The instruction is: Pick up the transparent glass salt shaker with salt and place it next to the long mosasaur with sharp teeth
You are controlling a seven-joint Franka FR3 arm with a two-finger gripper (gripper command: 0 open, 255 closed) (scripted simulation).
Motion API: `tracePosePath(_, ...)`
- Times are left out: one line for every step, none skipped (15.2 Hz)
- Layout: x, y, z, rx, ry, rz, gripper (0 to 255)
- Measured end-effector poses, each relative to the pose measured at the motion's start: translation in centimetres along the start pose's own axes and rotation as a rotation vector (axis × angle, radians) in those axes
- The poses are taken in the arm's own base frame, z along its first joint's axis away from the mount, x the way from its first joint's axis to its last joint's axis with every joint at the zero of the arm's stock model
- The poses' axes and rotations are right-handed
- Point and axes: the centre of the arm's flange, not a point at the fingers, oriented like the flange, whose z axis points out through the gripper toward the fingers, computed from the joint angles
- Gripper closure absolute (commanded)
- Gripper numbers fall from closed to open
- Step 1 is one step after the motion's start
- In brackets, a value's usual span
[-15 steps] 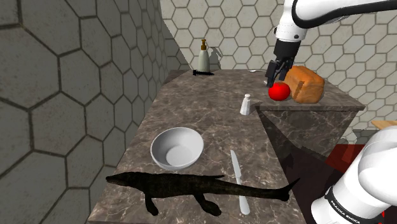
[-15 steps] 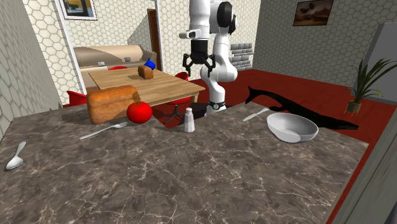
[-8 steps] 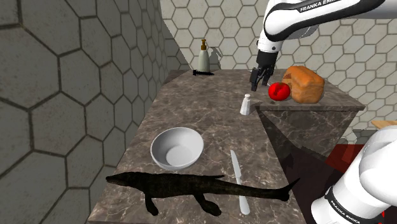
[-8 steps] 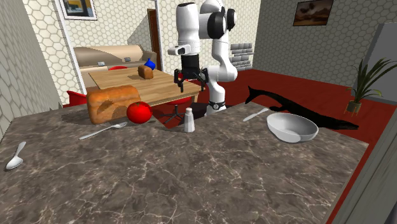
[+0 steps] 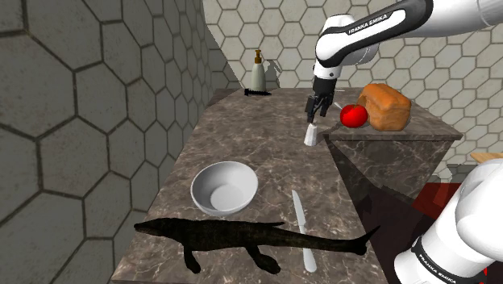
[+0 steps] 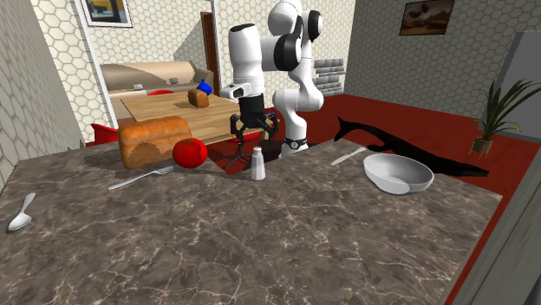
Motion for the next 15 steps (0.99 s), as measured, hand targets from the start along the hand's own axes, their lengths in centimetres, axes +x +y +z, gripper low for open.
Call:
tracePosePath(0.0,0.1,0.6,0.000,0.000,0.000,0)
tracePosePath(0.0,0.1,1.1,0.000,0.000,0.000,0)
tracePosePath(0.0,0.0,1.6,0.000,0.000,0.000,0)
tracePosePath(-0.1,0.0,2.0,0.000,0.000,0.000,0)
tracePosePath(-0.1,0.1,2.3,0.000,0.000,0.000,0)
tracePosePath(-0.1,0.1,2.4,0.000,0.000,0.000,0)
tracePosePath(-0.1,0.1,2.4,0.000,0.000,0.000,0)
tracePosePath(-0.1,0.1,2.4,0.000,0.000,0.000,0)
tracePosePath(-0.1,0.1,2.4,0.000,0.000,0.000,0)
tracePosePath(-0.1,0.1,2.4,0.000,0.000,0.000,0)
tracePosePath(-0.1,0.1,2.4,0.000,0.000,0.000,255)
tracePosePath(-0.1,0.1,2.4,0.000,0.000,0.000,255)
tracePosePath(-0.1,0.2,2.4,0.000,0.001,0.000,255)
tracePosePath(-0.1,0.1,2.4,0.000,0.001,0.000,255)
tracePosePath(-0.1,0.1,2.4,0.000,0.001,0.000,255)
